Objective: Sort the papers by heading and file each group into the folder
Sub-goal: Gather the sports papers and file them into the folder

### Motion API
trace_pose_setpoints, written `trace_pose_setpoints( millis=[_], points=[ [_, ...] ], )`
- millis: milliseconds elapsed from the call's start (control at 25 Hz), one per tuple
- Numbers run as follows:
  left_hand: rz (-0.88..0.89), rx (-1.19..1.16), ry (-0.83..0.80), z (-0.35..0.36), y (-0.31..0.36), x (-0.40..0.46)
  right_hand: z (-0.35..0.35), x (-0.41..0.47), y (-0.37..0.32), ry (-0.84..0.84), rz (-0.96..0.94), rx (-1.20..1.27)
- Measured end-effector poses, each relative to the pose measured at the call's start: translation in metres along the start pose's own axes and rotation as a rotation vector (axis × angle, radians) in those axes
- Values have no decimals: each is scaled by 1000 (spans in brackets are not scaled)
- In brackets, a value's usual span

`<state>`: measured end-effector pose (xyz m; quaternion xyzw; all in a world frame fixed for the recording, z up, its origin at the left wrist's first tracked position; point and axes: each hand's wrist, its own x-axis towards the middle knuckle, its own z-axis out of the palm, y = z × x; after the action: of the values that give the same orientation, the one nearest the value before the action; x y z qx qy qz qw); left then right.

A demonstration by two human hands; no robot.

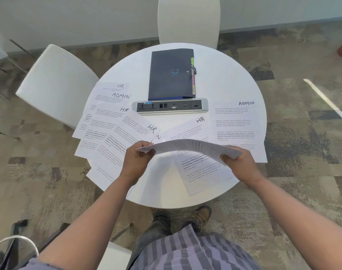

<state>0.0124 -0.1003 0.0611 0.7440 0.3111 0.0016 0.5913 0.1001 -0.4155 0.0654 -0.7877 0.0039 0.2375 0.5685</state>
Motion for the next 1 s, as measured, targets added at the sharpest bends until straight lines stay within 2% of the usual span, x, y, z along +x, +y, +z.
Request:
trace_pose_setpoints(
  millis=[160,360,560,720,1000],
  points=[
    [-30,158,-98,14,-12,-6,6,1,8,-15,69,0],
    [-83,141,-50,17,-10,-3,7,7,12,49,123,81],
    [-107,193,-133,18,-14,-9,7,9,24,34,189,95],
    [-113,199,-94,19,-15,-9,9,9,25,37,180,119],
    [-151,193,-140,25,-26,-12,9,2,32,27,205,106]
  ],
)
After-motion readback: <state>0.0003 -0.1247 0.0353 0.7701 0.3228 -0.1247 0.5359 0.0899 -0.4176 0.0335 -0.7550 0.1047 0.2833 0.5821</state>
